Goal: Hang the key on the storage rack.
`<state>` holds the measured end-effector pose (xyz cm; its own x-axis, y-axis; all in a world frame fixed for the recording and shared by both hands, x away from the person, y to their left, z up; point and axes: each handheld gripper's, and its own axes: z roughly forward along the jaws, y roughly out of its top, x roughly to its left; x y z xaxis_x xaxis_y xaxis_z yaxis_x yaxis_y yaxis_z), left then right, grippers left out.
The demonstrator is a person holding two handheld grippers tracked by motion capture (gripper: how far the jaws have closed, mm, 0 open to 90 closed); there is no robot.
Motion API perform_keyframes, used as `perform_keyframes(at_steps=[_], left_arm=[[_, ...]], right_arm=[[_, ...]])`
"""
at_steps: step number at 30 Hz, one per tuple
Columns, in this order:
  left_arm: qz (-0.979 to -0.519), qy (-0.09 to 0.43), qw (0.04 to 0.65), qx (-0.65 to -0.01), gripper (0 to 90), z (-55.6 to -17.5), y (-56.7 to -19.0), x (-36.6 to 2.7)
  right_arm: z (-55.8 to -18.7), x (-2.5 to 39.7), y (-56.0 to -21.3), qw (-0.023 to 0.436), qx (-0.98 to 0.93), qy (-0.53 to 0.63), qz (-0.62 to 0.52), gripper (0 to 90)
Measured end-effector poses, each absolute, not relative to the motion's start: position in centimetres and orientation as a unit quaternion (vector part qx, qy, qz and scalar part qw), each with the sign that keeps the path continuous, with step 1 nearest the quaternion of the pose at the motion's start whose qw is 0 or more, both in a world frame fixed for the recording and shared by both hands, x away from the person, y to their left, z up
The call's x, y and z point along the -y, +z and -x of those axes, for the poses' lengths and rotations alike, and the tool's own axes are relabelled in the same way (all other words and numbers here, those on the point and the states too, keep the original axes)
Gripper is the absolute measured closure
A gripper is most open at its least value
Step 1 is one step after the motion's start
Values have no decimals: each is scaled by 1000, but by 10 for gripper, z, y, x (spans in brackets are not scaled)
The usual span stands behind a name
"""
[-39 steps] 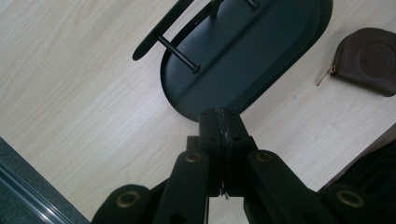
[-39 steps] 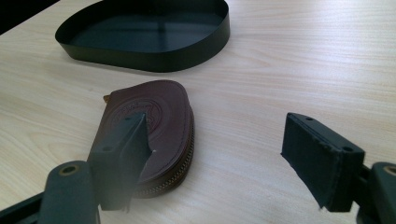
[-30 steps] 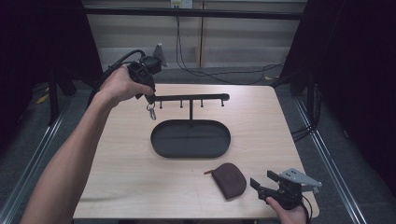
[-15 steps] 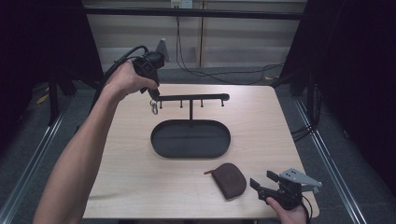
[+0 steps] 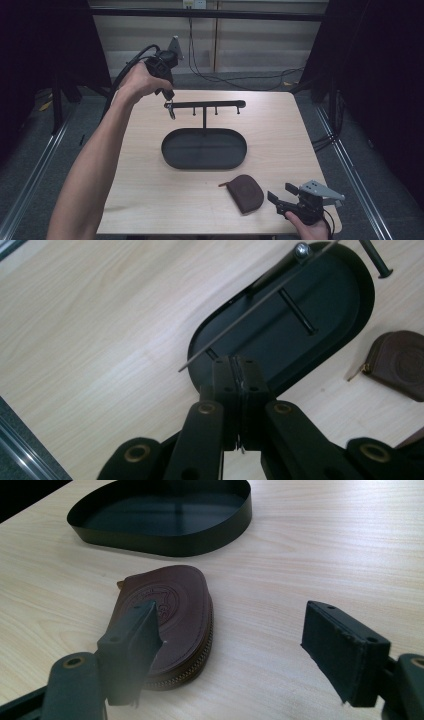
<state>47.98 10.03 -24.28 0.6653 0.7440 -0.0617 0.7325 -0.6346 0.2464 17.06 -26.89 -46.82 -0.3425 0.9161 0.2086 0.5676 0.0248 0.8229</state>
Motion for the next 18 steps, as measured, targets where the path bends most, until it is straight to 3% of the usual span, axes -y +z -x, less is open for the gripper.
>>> perform_keyframes(at_steps=[18], left_arm=[[-897,44,95,-430,879,-483,-263,-112]], right_arm=[[-171,268,-468,196,-689,444,-538,228]])
